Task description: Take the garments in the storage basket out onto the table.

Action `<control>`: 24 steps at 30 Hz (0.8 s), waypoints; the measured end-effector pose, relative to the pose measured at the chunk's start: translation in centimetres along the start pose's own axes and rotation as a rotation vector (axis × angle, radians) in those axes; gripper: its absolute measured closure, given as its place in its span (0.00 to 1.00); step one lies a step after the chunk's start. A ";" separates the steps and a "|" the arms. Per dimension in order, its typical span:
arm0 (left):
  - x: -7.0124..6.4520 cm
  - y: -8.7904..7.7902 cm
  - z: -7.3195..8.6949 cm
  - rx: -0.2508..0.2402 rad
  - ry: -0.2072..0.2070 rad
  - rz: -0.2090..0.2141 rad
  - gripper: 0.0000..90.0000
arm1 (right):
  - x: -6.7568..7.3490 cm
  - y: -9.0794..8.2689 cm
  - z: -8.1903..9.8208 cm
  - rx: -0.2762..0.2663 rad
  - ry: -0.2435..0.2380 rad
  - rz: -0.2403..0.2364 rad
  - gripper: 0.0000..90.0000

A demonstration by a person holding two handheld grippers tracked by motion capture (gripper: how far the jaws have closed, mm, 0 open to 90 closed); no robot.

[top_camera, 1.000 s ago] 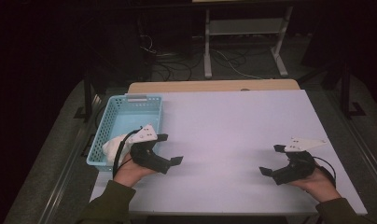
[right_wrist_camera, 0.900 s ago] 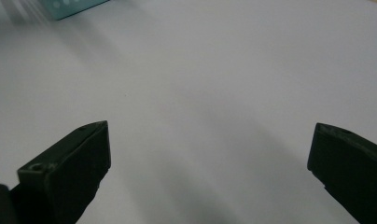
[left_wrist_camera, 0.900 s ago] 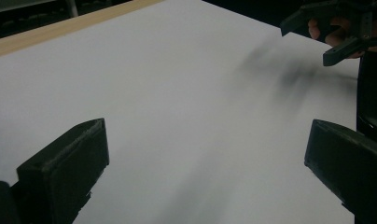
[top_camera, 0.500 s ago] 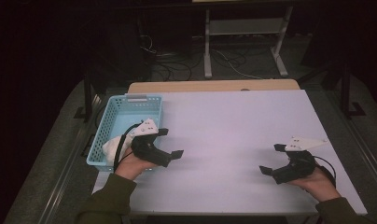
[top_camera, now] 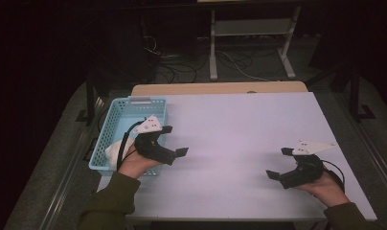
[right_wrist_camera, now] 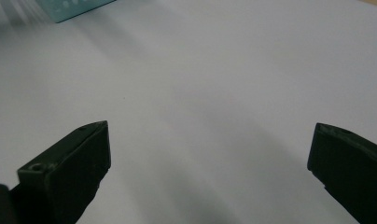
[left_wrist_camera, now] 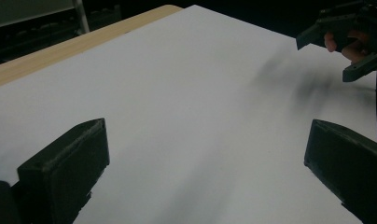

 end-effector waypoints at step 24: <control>2.4 0.7 -1.0 0.002 -0.011 -0.016 0.00 | 0.0 0.0 0.0 0.001 0.002 -0.002 0.00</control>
Point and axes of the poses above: each handheld gripper's, and its own axes: y roughly forward along the jaws, z roughly out of its underside, x roughly to its left, the point moved 9 cm from there along y, roughly forward along the jaws, and after that the axes turned 15 degrees about x, right-handed, at the moved point
